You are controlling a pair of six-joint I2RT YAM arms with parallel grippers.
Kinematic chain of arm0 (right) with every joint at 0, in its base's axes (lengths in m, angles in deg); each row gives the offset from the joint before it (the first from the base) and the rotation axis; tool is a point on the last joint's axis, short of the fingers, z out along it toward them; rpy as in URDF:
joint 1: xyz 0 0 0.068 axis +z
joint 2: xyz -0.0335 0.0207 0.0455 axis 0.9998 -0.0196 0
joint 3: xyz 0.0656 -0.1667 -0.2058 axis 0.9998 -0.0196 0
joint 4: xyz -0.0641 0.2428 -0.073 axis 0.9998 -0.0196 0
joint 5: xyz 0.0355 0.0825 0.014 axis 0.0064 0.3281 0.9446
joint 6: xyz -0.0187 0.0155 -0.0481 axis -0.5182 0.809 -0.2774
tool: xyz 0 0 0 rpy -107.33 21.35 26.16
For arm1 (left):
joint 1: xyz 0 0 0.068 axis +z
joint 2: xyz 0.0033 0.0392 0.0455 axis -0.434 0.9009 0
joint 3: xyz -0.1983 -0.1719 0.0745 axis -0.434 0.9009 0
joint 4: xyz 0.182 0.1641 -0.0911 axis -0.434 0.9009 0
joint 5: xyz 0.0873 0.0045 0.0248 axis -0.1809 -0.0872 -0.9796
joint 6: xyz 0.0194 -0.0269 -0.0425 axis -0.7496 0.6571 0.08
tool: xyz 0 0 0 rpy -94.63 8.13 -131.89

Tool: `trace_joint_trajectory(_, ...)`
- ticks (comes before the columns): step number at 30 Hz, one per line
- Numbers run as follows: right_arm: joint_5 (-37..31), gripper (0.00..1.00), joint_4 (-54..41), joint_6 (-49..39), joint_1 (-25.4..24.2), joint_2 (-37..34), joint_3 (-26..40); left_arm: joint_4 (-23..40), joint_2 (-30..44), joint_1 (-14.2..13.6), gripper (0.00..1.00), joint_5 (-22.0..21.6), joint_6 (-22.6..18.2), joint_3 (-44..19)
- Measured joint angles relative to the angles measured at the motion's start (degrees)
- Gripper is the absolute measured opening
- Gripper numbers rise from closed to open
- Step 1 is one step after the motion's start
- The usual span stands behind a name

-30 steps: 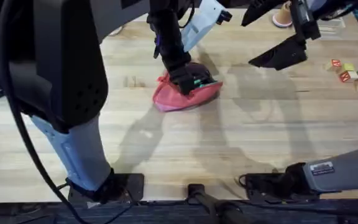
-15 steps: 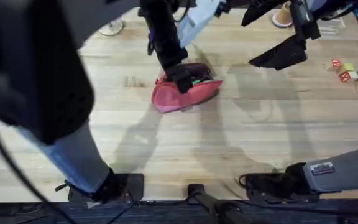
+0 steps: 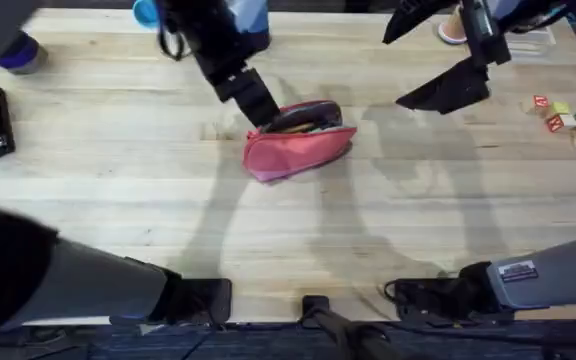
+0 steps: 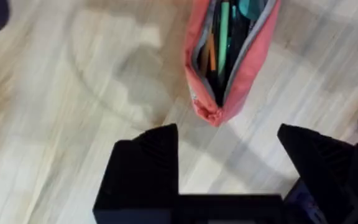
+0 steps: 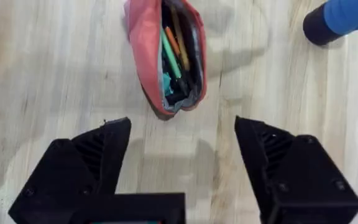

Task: Unzip the bag, pick up the pens from the table one at a time and place them inside, then zip the bag closed.

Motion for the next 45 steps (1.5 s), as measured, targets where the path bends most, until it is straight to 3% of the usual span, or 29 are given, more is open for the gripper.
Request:
trace_joint_trajectory(6, 0.0, 0.996, 0.1, 0.0, 0.0, 0.0, 0.0, 0.8, -6.7, 3.6, 0.997, 0.0, -0.6, 0.0)
trace_joint_trajectory(18, 0.0, 0.995, 0.2, 0.0, 0.0, 0.0, 0.0, 8.8, -15.6, 9.0, 0.997, 0.3, -3.0, 0.5)
trace_joint_trajectory(22, 0.0, 0.997, 0.2, 0.0, 0.0, 0.0, 0.0, 8.9, -21.1, 12.8, 0.997, 0.5, -3.6, 7.0)
trace_joint_trajectory(23, 0.0, 0.996, 0.3, 0.0, 0.0, 0.0, 0.0, 7.1, -24.9, 15.6, 0.997, 1.7, -4.2, 11.9)
trace_joint_trajectory(29, 0.0, 0.996, 0.7, 0.0, 0.0, 0.0, 0.0, 2.2, -32.7, 20.8, 0.998, 7.1, -8.3, 20.0)
trace_joint_trajectory(30, 0.0, 0.996, 0.7, 0.0, 0.0, 0.0, 0.0, 0.2, -36.0, 23.2, 0.998, 9.6, -10.9, 23.9)
trace_joint_trajectory(33, 0.0, 0.996, 0.7, 0.0, 0.0, 0.0, 0.0, -1.8, -38.4, 26.3, 0.995, 12.5, -14.4, 28.3)
trace_joint_trajectory(41, 0.0, 0.996, 0.7, 0.0, 0.0, 0.0, 0.0, -8.4, -38.3, 37.3, 0.995, 24.7, -26.0, 38.6)
trace_joint_trajectory(45, 0.0, 0.997, 0.7, 0.0, 0.0, 0.0, 0.0, -8.9, -35.0, 40.4, 0.995, 29.4, -31.9, 41.6)
